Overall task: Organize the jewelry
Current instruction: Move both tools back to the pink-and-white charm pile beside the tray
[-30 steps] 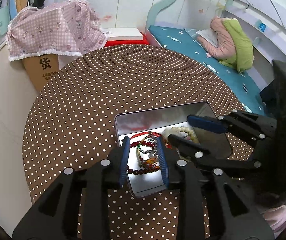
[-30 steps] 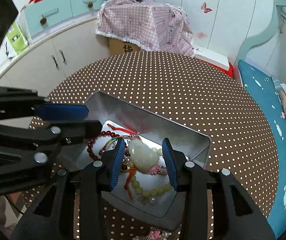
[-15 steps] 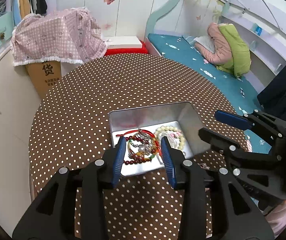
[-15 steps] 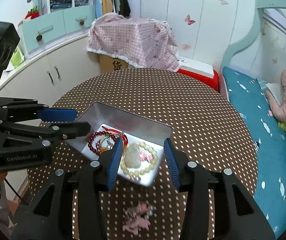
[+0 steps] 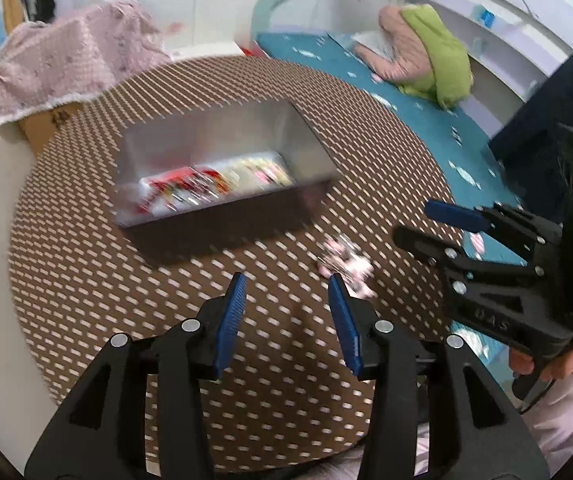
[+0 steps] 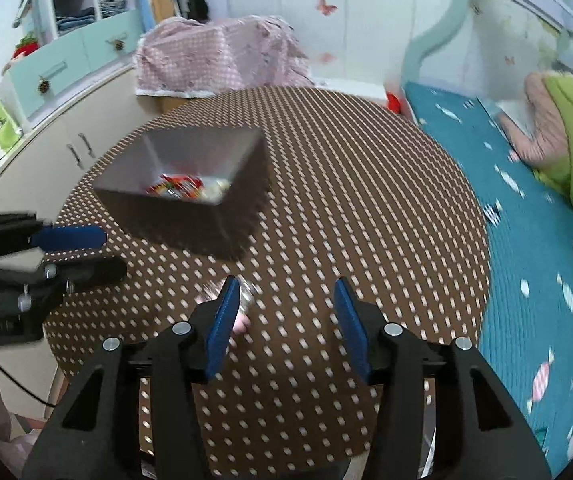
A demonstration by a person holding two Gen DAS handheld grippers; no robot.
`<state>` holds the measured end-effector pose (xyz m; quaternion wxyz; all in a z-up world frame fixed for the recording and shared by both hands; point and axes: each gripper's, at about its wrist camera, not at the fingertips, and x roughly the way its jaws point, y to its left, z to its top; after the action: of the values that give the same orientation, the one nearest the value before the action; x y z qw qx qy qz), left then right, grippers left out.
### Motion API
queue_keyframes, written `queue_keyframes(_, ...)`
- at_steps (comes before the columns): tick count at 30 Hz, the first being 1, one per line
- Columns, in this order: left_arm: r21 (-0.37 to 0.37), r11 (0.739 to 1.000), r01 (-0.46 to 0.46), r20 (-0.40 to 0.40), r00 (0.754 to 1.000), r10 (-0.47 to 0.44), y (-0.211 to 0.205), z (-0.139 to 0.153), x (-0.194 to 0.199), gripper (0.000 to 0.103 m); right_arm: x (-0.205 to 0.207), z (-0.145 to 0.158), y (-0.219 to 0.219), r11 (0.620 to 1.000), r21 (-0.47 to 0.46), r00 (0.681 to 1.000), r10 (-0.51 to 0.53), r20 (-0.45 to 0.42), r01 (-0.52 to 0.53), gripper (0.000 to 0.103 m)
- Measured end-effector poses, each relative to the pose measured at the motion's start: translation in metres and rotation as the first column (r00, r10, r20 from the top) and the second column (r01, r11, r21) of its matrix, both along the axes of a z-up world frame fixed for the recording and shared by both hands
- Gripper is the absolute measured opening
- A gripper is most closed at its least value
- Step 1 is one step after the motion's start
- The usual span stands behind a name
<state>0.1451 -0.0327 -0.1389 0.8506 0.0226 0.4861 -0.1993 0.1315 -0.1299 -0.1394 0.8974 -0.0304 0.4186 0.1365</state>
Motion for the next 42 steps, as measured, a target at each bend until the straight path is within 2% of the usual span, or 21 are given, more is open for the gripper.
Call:
queue_keyframes(7, 0.002, 0.999, 0.047, -0.057, 0.997, -0.047, -0.033, -0.02, 0.0, 0.043, -0.005, -0.008, -0.011, 1.0, 0.017, 1.0, -0.019, -0.011, 0.019, 0.048)
queue_keyframes(11, 0.001, 0.998, 0.065, -0.039, 0.997, -0.065, -0.047, -0.021, 0.001, 0.043, -0.007, -0.013, -0.019, 0.999, 0.026, 0.999, -0.029, -0.017, 0.029, 0.05)
queue_keyframes(14, -0.003, 0.998, 0.069, -0.04, 0.997, -0.069, -0.052, -0.024, 0.005, 0.028, -0.006, -0.017, -0.026, 0.998, 0.054, 0.999, -0.031, -0.028, 0.032, 0.05)
queue_keyframes(21, 0.009, 0.997, 0.075, -0.045, 0.996, -0.075, -0.069, -0.03, 0.016, 0.028, -0.008, -0.021, -0.036, 0.996, 0.085, 0.999, -0.03, -0.035, 0.033, 0.05)
queue_keyframes(23, 0.025, 0.997, 0.073, -0.05, 0.996, -0.071, -0.069, -0.034, 0.018, 0.024, -0.007, -0.023, -0.038, 0.995, 0.092, 0.999, -0.031, -0.04, 0.035, 0.05)
queue_keyframes(26, 0.061, 0.996, 0.07, -0.05, 0.997, -0.067, -0.069, -0.037, 0.02, 0.011, -0.006, -0.024, -0.04, 0.995, 0.096, 0.999, -0.03, -0.044, 0.034, 0.05)
queue_keyframes(35, 0.015, 0.999, 0.046, -0.046, 0.998, -0.046, -0.056, -0.029, 0.016, 0.008, -0.006, -0.024, -0.039, 0.994, 0.106, 0.999, -0.013, -0.049, 0.018, 0.05)
queue_keyframes(42, -0.038, 0.999, -0.002, -0.021, 1.0, 0.001, -0.025, -0.011, 0.013, 0.008, -0.006, -0.023, -0.024, 0.995, 0.098, 0.998, 0.029, -0.055, -0.023, 0.05)
